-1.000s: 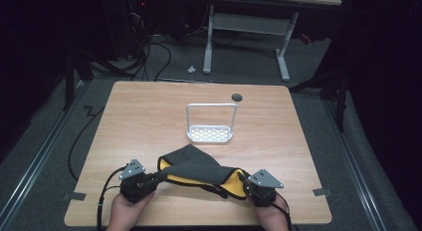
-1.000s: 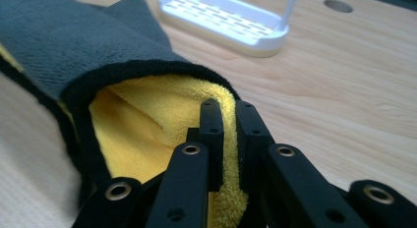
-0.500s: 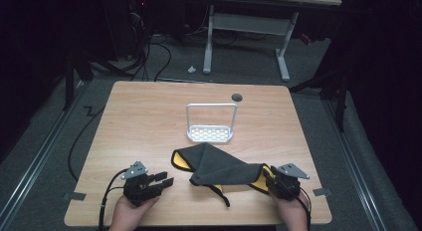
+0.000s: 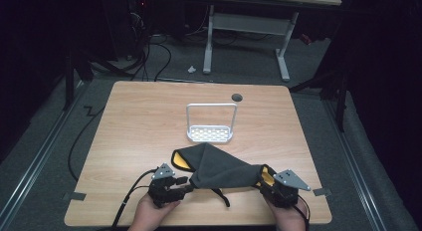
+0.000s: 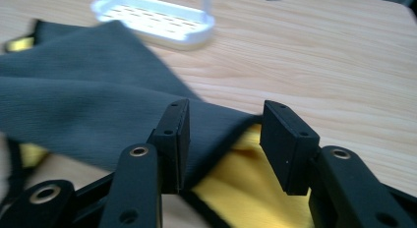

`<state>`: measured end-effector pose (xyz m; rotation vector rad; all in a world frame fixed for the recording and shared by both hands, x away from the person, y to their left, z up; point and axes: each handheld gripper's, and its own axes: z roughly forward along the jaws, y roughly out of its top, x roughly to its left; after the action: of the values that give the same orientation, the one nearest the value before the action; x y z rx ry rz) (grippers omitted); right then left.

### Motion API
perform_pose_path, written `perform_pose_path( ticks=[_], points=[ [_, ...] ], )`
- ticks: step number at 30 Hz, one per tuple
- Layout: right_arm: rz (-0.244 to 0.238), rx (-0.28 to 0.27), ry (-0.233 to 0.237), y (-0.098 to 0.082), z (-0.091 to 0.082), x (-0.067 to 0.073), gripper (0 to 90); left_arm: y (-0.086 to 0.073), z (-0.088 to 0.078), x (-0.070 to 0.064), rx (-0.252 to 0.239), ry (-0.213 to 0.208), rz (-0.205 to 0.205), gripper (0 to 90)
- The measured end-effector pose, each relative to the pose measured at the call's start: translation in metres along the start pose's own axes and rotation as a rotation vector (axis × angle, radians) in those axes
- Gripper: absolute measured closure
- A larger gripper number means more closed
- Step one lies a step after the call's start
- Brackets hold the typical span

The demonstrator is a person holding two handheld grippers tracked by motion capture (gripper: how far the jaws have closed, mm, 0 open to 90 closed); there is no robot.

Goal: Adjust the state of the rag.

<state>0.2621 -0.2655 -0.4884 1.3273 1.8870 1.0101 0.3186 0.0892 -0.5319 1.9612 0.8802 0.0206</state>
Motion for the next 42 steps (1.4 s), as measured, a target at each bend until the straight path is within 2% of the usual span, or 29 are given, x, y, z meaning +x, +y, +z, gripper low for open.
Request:
perform_pose_path(
  ticks=[2, 3, 4, 5, 6, 9, 11, 15, 16, 17, 18, 19, 20, 21, 22, 23, 24, 25, 26, 27, 28, 29, 30, 31, 34, 36, 38, 41, 42],
  points=[
    [-0.014, -0.006, 0.037, 0.002, -0.001, 0.012, 54.4, -0.001, -0.003, -0.003, -0.017, 0.007, 0.024, 77.5],
    [-0.032, -0.012, 0.088, 0.005, 0.0, 0.027, 53.5, 0.001, -0.008, -0.002, -0.053, -0.002, 0.007, 85.3],
    [-0.037, -0.012, 0.12, 0.006, 0.001, 0.036, 52.5, 0.001, -0.008, -0.002, -0.053, -0.002, 0.007, 86.2],
    [-0.037, -0.012, 0.12, 0.006, 0.001, 0.036, 52.5, 0.001, -0.01, -0.003, -0.068, -0.007, 0.005, 86.2],
    [-0.063, -0.016, 0.18, 0.009, 0.004, 0.054, 50.4, 0.002, -0.012, -0.004, -0.074, -0.006, 0.009, 86.9],
    [-0.123, -0.021, 0.216, 0.013, 0.007, 0.073, 47.7, 0.001, -0.018, -0.009, -0.096, -0.016, 0.021, 87.3],
    [-0.165, -0.031, 0.292, 0.017, 0.01, 0.096, 43.3, 0.0, -0.021, -0.012, -0.097, -0.022, 0.02, 87.2],
    [-0.243, -0.006, 0.361, 0.019, 0.019, 0.119, 41.3, -0.003, -0.025, -0.023, -0.103, -0.041, 0.036, 86.9],
    [-0.243, -0.006, 0.361, 0.019, 0.019, 0.119, 41.3, -0.004, -0.027, -0.025, -0.109, -0.048, 0.043, 86.9],
    [-0.27, 0.007, 0.37, 0.018, 0.025, 0.126, 46.9, -0.004, -0.03, -0.03, -0.118, -0.066, 0.062, 86.7],
    [-0.288, 0.011, 0.365, 0.017, 0.026, 0.127, 59.2, -0.004, -0.03, -0.03, -0.118, -0.066, 0.062, 86.3],
    [-0.288, 0.011, 0.365, 0.017, 0.026, 0.127, 59.2, -0.005, -0.031, -0.032, -0.117, -0.07, 0.07, 86.3],
    [-0.298, 0.005, 0.367, 0.017, 0.027, 0.128, 70.8, -0.006, -0.031, -0.034, -0.112, -0.069, 0.077, 85.4],
    [-0.304, -0.003, 0.358, 0.017, 0.027, 0.126, 80.4, -0.007, -0.032, -0.034, -0.104, -0.077, 0.078, 82.6],
    [-0.277, -0.019, 0.339, 0.021, 0.026, 0.117, 83.8, -0.008, -0.032, -0.033, -0.106, -0.083, 0.072, 71.7],
    [-0.277, -0.019, 0.339, 0.021, 0.026, 0.117, 83.8, -0.008, -0.033, -0.032, -0.105, -0.086, 0.068, 71.7],
    [-0.249, -0.051, 0.294, 0.026, 0.023, 0.102, 84.1, -0.009, -0.034, -0.031, -0.105, -0.085, 0.066, 66.0],
    [-0.249, -0.051, 0.294, 0.026, 0.023, 0.102, 84.1, -0.009, -0.035, -0.029, -0.104, -0.077, 0.068, 66.0],
    [-0.225, -0.061, 0.267, 0.028, 0.022, 0.091, 84.0, -0.009, -0.035, -0.027, -0.102, -0.062, 0.068, 64.2],
    [-0.198, -0.077, 0.24, 0.029, 0.021, 0.079, 83.9, -0.008, -0.035, -0.025, -0.096, -0.049, 0.065, 63.5],
    [-0.143, -0.087, 0.174, 0.029, 0.02, 0.053, 83.6, -0.008, -0.035, -0.021, -0.095, -0.038, 0.059, 63.5],
    [-0.143, -0.087, 0.174, 0.029, 0.02, 0.053, 83.6, -0.008, -0.034, -0.018, -0.089, -0.027, 0.052, 63.5],
    [-0.123, -0.085, 0.135, 0.028, 0.021, 0.04, 83.3, -0.008, -0.034, -0.016, -0.088, -0.016, 0.045, 63.4],
    [-0.071, -0.062, 0.066, 0.023, 0.024, 0.012, 82.1, -0.008, -0.034, -0.013, -0.088, -0.012, 0.037, 63.3],
    [-0.022, 0.008, -0.03, 0.011, 0.029, -0.019, 81.8, -0.007, -0.033, -0.008, -0.082, 0.0, 0.02, 63.1],
    [-0.015, 0.076, -0.073, 0.003, 0.033, -0.031, 81.8, -0.006, -0.032, -0.006, -0.077, -0.007, 0.017, 62.6],
    [-0.007, 0.096, -0.077, -0.001, 0.035, -0.035, 82.1, -0.006, -0.032, -0.006, -0.075, -0.009, 0.018, 62.4],
    [-0.008, 0.136, -0.05, -0.005, 0.038, -0.034, 83.1, -0.007, -0.031, -0.008, -0.069, -0.019, 0.016, 60.6],
    [-0.024, 0.144, -0.022, -0.004, 0.038, -0.027, 83.6, -0.007, -0.03, -0.009, -0.063, -0.023, 0.018, 59.7]
  ],
)
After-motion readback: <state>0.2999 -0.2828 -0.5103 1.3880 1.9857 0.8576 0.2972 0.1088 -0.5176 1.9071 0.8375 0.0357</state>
